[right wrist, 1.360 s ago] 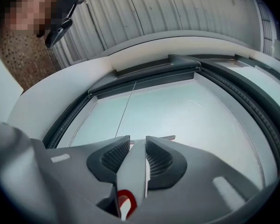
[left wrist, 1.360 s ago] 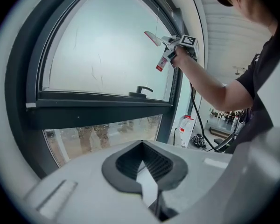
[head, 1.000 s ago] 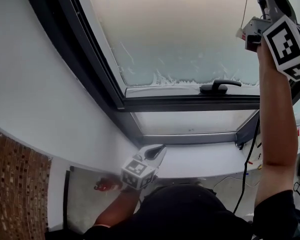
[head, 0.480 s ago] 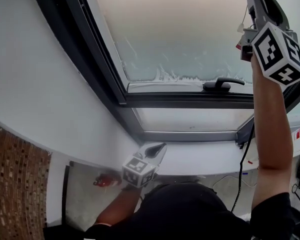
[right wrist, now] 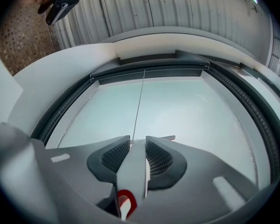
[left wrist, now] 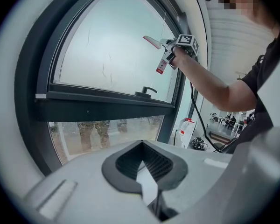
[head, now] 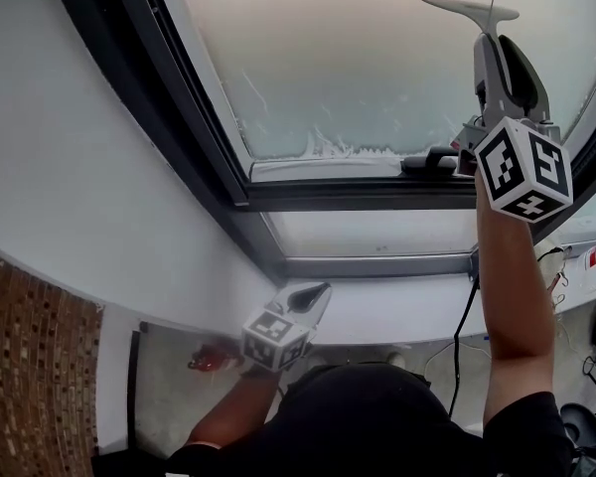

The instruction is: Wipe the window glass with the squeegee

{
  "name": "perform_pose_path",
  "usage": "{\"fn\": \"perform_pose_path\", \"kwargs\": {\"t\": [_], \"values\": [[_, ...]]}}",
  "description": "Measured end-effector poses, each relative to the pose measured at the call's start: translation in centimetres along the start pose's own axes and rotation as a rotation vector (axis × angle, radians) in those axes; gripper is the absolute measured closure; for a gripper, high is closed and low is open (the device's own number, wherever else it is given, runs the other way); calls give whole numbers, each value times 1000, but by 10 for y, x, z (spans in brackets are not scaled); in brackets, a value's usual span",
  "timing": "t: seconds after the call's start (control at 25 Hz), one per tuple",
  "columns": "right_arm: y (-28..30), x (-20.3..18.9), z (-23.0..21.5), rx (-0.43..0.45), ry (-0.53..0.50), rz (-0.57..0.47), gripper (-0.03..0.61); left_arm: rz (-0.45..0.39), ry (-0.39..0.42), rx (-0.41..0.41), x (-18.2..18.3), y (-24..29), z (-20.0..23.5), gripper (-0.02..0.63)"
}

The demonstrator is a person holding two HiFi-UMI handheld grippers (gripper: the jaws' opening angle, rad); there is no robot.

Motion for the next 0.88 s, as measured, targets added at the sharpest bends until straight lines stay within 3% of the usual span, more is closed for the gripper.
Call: {"fn": "perform_pose_path", "kwargs": {"t": [0.56, 0.88], "values": [[-61, -112, 25, 2, 46, 189, 449, 8, 6, -17, -3, -1, -3, 613], [-95, -172, 30, -22, 131, 309, 450, 9, 2, -11, -5, -2, -4, 613]]}}
Point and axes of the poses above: the fingertips, and each gripper's own axes: y forward along the fingers, z to its left, x out of its top, the point moved 3 cm from there along -y, backward along the fingers, and after that the axes turned 7 degrees about x, right-handed, at the moved point
